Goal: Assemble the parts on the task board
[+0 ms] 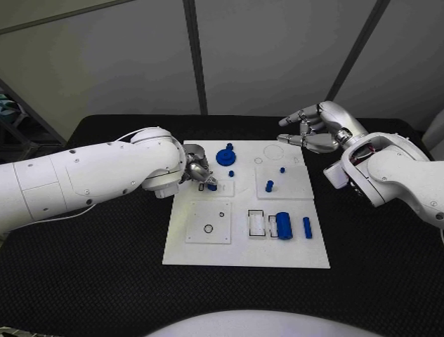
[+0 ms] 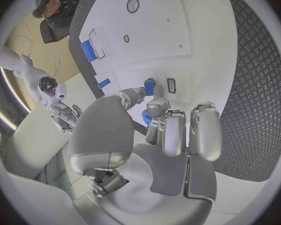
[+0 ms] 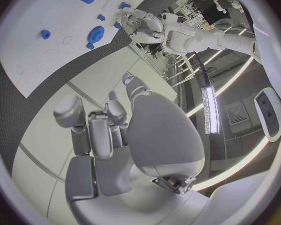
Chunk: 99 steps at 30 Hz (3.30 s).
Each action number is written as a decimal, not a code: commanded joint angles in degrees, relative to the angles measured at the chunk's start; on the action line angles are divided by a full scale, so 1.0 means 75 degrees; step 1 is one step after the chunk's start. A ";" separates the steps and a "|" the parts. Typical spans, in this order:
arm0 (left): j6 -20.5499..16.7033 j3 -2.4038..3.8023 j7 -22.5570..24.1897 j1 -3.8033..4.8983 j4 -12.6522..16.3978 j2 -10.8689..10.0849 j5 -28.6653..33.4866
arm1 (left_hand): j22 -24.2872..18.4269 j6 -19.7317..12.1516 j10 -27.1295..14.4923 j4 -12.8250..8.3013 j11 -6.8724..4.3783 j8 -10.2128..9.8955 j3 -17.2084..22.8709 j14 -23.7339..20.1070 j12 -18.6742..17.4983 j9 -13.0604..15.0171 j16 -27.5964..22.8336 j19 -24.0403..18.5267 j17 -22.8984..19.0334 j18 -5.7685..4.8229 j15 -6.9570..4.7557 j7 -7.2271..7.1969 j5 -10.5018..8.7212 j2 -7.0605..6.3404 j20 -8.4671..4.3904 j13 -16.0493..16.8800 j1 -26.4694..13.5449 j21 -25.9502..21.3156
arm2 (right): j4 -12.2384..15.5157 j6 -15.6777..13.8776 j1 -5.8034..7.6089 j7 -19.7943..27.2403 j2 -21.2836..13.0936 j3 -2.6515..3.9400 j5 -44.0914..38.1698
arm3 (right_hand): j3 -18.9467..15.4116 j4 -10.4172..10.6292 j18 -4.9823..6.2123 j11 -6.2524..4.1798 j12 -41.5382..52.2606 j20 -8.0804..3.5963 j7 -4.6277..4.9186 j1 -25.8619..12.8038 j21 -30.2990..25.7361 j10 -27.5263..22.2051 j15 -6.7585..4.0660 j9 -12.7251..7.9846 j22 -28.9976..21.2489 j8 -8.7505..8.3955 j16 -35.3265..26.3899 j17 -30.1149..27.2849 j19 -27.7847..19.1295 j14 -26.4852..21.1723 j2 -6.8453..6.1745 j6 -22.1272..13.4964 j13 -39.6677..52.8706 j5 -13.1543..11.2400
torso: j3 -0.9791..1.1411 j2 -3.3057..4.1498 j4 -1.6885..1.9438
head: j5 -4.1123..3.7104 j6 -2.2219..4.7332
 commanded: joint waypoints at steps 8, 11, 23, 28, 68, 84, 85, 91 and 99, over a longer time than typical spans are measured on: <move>0.0534 -0.0008 -0.0145 -0.0006 -0.0065 0.0112 0.0044 | 0.0051 0.0093 0.0071 -0.1207 -0.0025 0.0056 0.1154 0.0448 -0.0012 0.0023 -0.0030 0.0161 0.0682 -0.0206 -0.0065 -0.0052 0.0038 0.0123 -0.0033 -0.0052 -0.0172 0.0051 | 0.0017 0.0048 0.0011 0.0031 0.0004 0.0006 0.0027 | 0.0015 -0.0010 0.0075 -0.0028 -0.0030 -0.0015 0.0007 0.0061 -0.0063 -0.0009 -0.0050 -0.0009 -0.0022 0.0049 -0.0058 0.0430 0.0013 0.0431 -0.0010 -0.0047 -0.0013 -0.0035 | 0.0006 -0.0001 -0.0009 | 0.0000 -0.0015; 0.0577 -0.0007 -0.0158 -0.0006 -0.0112 0.0155 0.0073 | 0.0075 0.0123 0.0105 -0.1187 -0.0040 0.0063 0.1089 0.0449 0.0017 0.0030 -0.0028 0.0169 0.0686 -0.0210 -0.0076 -0.0075 0.0034 0.0148 -0.0039 -0.0019 -0.0234 0.0065 | 0.0023 0.0046 0.0011 0.0030 0.0001 0.0006 0.0027 | 0.0015 -0.0008 0.0076 -0.0027 -0.0033 -0.0015 0.0007 0.0059 -0.0067 -0.0011 -0.0050 -0.0009 -0.0028 0.0049 -0.0060 0.0427 0.0010 0.0430 -0.0008 -0.0048 -0.0017 -0.0038 | 0.0007 -0.0002 -0.0005 | 0.0000 -0.0018; 0.0653 -0.0006 -0.0217 -0.0003 -0.0308 0.0329 0.0211 | 0.0076 0.0282 0.0143 -0.0924 -0.0097 0.0003 0.0331 0.0449 0.0048 0.0003 -0.0034 0.0162 0.0686 -0.0207 -0.0120 -0.0160 -0.0006 0.0420 -0.0083 0.0011 -0.0629 0.0044 | 0.0037 0.0043 0.0011 0.0026 -0.0012 0.0006 0.0027 | 0.0013 -0.0003 0.0075 -0.0027 -0.0036 -0.0015 0.0007 0.0052 -0.0067 -0.0012 -0.0050 -0.0010 -0.0026 0.0050 -0.0063 0.0425 0.0013 0.0430 -0.0007 -0.0049 -0.0021 -0.0043 | 0.0008 -0.0001 -0.0005 | -0.0011 -0.0023; 0.0690 -0.0006 -0.0227 -0.0003 -0.0365 0.0372 0.0240 | 0.0128 0.0373 0.0157 -0.0792 -0.0118 -0.0057 -0.0154 0.0451 0.0111 -0.0029 -0.0034 0.0178 0.0690 -0.0216 -0.0137 -0.0191 0.0004 0.0532 -0.0094 0.0087 -0.0757 0.0065 | 0.0039 0.0043 0.0011 0.0022 -0.0015 0.0006 0.0027 | 0.0013 -0.0003 0.0075 -0.0027 -0.0036 -0.0015 0.0007 0.0052 -0.0067 -0.0012 -0.0050 -0.0010 -0.0026 0.0050 -0.0063 0.0425 0.0013 0.0430 -0.0007 -0.0049 -0.0021 -0.0043 | 0.0006 -0.0004 -0.0001 | -0.0021 -0.0027; 0.0510 0.0410 -0.0234 0.0000 -0.0300 0.0116 0.0262 | -0.0078 0.0437 -0.0128 0.0437 -0.0084 -0.0158 -0.3542 0.0450 -0.0161 -0.0006 -0.0054 0.0082 0.0691 -0.0157 -0.0122 -0.0154 0.0004 0.0766 -0.0101 -0.0397 -0.1045 -0.0170 | 0.0009 0.0063 0.0010 0.0042 -0.0039 0.0006 0.0027 | -0.0022 0.0053 0.0114 -0.0021 -0.0104 -0.0017 0.0012 -0.0028 -0.0202 -0.0070 -0.0049 -0.0017 -0.0230 0.0053 -0.0160 0.0283 -0.0104 0.0396 -0.0019 -0.0086 -0.0109 -0.0058 | -0.0003 -0.0004 0.0004 | -0.0072 -0.0004; 0.1591 0.1056 -0.0372 0.0404 -0.0963 -0.0020 0.0266 | -0.0576 -0.0183 -0.0649 0.0734 0.0173 -0.0646 -0.4280 0.0440 -0.0620 -0.0338 -0.0077 -0.0128 0.0669 -0.0057 0.0082 0.0149 0.0026 0.0866 0.0081 -0.1102 -0.0480 -0.0621 | -0.0086 0.0101 0.0011 0.0034 -0.0017 0.0006 0.0028 | -0.0037 0.0075 0.0123 -0.0020 -0.0125 -0.0016 0.0013 -0.0057 -0.0240 -0.0090 -0.0048 -0.0019 -0.0280 0.0054 -0.0195 0.0235 -0.0132 0.0384 -0.0026 -0.0101 -0.0139 -0.0059 | 0.0004 -0.0002 0.0008 | -0.0049 0.0045; 0.1631 0.1061 -0.0365 0.0421 -0.1105 0.0034 0.0266 | -0.0571 -0.0205 -0.0633 0.0757 0.0190 -0.0704 -0.4331 0.0440 -0.0577 -0.0389 -0.0077 -0.0126 0.0668 -0.0057 0.0098 0.0169 0.0023 0.0857 0.0092 -0.1058 -0.0465 -0.0621 | -0.0088 0.0107 0.0011 0.0033 -0.0014 0.0006 0.0028 | -0.0037 0.0077 0.0125 -0.0020 -0.0136 -0.0016 0.0013 -0.0059 -0.0245 -0.0100 -0.0048 -0.0019 -0.0288 0.0054 -0.0200 0.0227 -0.0136 0.0382 -0.0024 -0.0102 -0.0152 -0.0057 | 0.0006 0.0001 0.0003 | -0.0049 0.0047; 0.1687 0.1073 -0.0237 0.0463 -0.1878 0.0398 0.0146 | -0.0539 -0.0216 -0.0667 0.0894 0.0254 -0.0937 -0.4574 0.0441 -0.0531 -0.0635 -0.0072 -0.0110 0.0673 -0.0058 0.0152 0.0239 -0.0130 0.0902 0.0151 -0.1072 -0.0368 -0.0615 | -0.0096 0.0139 0.0011 0.0034 0.0011 0.0006 0.0028 | -0.0036 0.0092 0.0132 -0.0021 -0.0191 -0.0017 0.0012 -0.0068 -0.0273 -0.0147 -0.0049 -0.0020 -0.0326 0.0057 -0.0224 0.0194 -0.0156 0.0374 -0.0013 -0.0109 -0.0218 -0.0041 | -0.0007 0.0014 -0.0016 | -0.0049 0.0041; 0.1894 0.0992 -0.0073 0.0471 -0.2791 0.0836 -0.0173 | -0.0459 -0.0144 -0.0656 0.0917 0.0262 -0.1027 -0.4665 0.0441 -0.0469 -0.0765 -0.0071 -0.0080 0.0674 -0.0071 0.0165 0.0248 -0.0147 0.0991 0.0170 -0.1034 -0.0242 -0.0564 | -0.0091 0.0159 0.0011 0.0026 0.0015 0.0006 0.0028 | -0.0037 0.0095 0.0133 -0.0021 -0.0195 -0.0017 0.0013 -0.0071 -0.0279 -0.0151 -0.0049 -0.0020 -0.0333 0.0057 -0.0228 0.0189 -0.0160 0.0373 -0.0012 -0.0111 -0.0223 -0.0039 | -0.0002 0.0003 0.0002 | -0.0039 0.0012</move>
